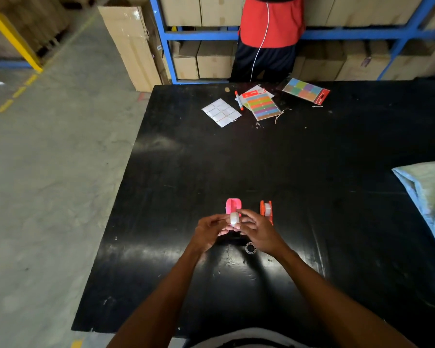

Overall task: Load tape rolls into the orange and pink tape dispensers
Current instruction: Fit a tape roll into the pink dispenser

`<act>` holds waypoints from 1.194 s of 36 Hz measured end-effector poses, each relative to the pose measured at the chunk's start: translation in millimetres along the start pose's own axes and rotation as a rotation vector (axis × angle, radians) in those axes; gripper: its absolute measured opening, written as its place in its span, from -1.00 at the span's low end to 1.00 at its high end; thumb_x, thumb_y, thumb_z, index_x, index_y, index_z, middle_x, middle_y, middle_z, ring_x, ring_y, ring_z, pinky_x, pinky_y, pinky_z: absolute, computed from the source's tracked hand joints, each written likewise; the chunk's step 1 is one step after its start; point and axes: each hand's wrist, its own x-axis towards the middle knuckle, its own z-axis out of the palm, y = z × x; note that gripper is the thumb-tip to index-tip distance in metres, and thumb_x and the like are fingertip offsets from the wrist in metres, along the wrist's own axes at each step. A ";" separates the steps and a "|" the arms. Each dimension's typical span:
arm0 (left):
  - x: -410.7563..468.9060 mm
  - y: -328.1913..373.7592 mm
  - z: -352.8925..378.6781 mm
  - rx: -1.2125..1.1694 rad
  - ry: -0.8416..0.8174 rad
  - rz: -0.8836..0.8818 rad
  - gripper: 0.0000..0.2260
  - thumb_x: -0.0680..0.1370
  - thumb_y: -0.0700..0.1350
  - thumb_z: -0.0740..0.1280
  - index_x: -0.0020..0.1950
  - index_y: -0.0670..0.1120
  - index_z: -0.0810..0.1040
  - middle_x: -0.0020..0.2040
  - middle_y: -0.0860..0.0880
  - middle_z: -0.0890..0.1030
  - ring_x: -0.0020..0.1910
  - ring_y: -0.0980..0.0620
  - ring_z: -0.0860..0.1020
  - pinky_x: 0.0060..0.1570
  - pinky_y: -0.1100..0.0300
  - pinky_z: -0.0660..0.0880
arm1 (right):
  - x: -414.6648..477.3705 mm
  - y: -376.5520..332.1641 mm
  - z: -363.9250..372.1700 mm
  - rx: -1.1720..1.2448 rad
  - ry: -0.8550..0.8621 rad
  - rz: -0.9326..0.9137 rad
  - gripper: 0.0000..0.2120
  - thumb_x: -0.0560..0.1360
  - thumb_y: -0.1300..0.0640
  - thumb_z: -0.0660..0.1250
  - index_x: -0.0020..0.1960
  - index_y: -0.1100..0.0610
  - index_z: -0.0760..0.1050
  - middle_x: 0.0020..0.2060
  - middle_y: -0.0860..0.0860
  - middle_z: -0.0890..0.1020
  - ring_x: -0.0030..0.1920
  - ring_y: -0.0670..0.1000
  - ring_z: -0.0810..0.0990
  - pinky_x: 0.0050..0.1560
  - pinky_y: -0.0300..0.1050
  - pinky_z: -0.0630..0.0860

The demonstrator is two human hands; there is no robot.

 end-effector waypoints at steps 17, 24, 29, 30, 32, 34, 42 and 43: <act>-6.5 -1.5 13.4 0.068 0.077 0.063 -0.75 0.49 -0.32 0.41 0.15 -0.36 0.60 -0.10 -0.23 0.69 -0.28 0.10 0.66 -0.19 0.32 0.59 | -9.9 -12.1 -13.4 -0.162 -0.011 -0.052 -0.60 0.46 0.15 0.50 0.27 0.09 0.52 0.11 -0.02 0.67 0.05 -0.07 0.69 0.16 0.06 0.62; -5.0 5.2 14.3 0.053 0.066 0.116 -0.75 0.50 -0.34 0.40 0.15 -0.39 0.55 -0.09 -0.24 0.66 -0.27 0.10 0.67 -0.19 0.29 0.62 | -8.7 -17.0 -13.2 -0.156 0.058 -0.124 -0.64 0.48 0.17 0.47 0.20 0.00 0.41 0.10 0.01 0.66 0.12 -0.07 0.66 0.17 -0.01 0.62; -1.2 6.8 13.2 0.040 0.074 0.129 -0.75 0.49 -0.28 0.43 0.14 -0.34 0.57 0.00 -0.34 0.66 -0.14 -0.03 0.66 -0.12 0.26 0.63 | -10.5 -24.4 -9.2 -0.160 0.017 -0.158 -0.68 0.56 0.17 0.35 0.25 -0.11 0.44 0.13 -0.03 0.65 0.13 -0.09 0.66 0.15 -0.04 0.63; -0.5 6.6 12.9 0.042 0.074 0.132 -0.75 0.49 -0.27 0.43 0.13 -0.34 0.58 0.01 -0.35 0.66 -0.11 -0.06 0.65 -0.10 0.25 0.63 | -10.8 -24.6 -8.9 -0.149 0.010 -0.157 -0.70 0.58 0.16 0.34 0.25 -0.11 0.45 0.11 0.00 0.66 0.10 -0.06 0.68 0.13 0.00 0.63; 0.1 6.3 12.7 0.058 0.075 0.133 -0.76 0.49 -0.29 0.42 0.13 -0.34 0.58 0.01 -0.35 0.65 -0.11 -0.05 0.64 -0.10 0.27 0.62 | -10.9 -25.1 -9.1 -0.131 0.012 -0.156 -0.77 0.60 0.14 0.30 0.22 -0.09 0.47 0.07 0.06 0.67 0.04 -0.02 0.71 0.10 0.04 0.65; 0.0 6.2 12.6 0.075 0.069 0.129 -0.77 0.50 -0.30 0.41 0.13 -0.33 0.58 0.00 -0.31 0.66 -0.14 0.01 0.66 -0.13 0.29 0.62 | -9.9 -25.2 -9.7 -0.133 0.027 -0.158 -0.83 0.62 0.12 0.26 0.18 -0.07 0.47 0.07 0.10 0.67 0.00 -0.01 0.72 0.07 0.05 0.66; 2.3 7.1 15.0 0.090 0.049 0.117 -0.80 0.47 -0.31 0.43 0.09 -0.27 0.62 -0.07 -0.20 0.67 -0.09 -0.04 0.64 -0.08 0.24 0.63 | -5.4 -26.7 -7.0 -0.134 0.076 -0.162 -0.94 0.64 0.04 0.20 0.08 -0.03 0.43 0.04 0.11 0.66 -0.03 -0.01 0.72 -0.08 0.00 0.70; 2.8 7.4 15.1 0.094 0.052 0.116 -0.80 0.47 -0.31 0.43 0.09 -0.27 0.62 -0.07 -0.20 0.67 -0.09 -0.03 0.64 -0.08 0.25 0.63 | -4.7 -25.9 -6.9 -0.143 0.080 -0.164 -0.95 0.65 0.04 0.19 0.07 -0.03 0.42 0.03 0.11 0.65 -0.03 -0.01 0.72 -0.09 -0.01 0.70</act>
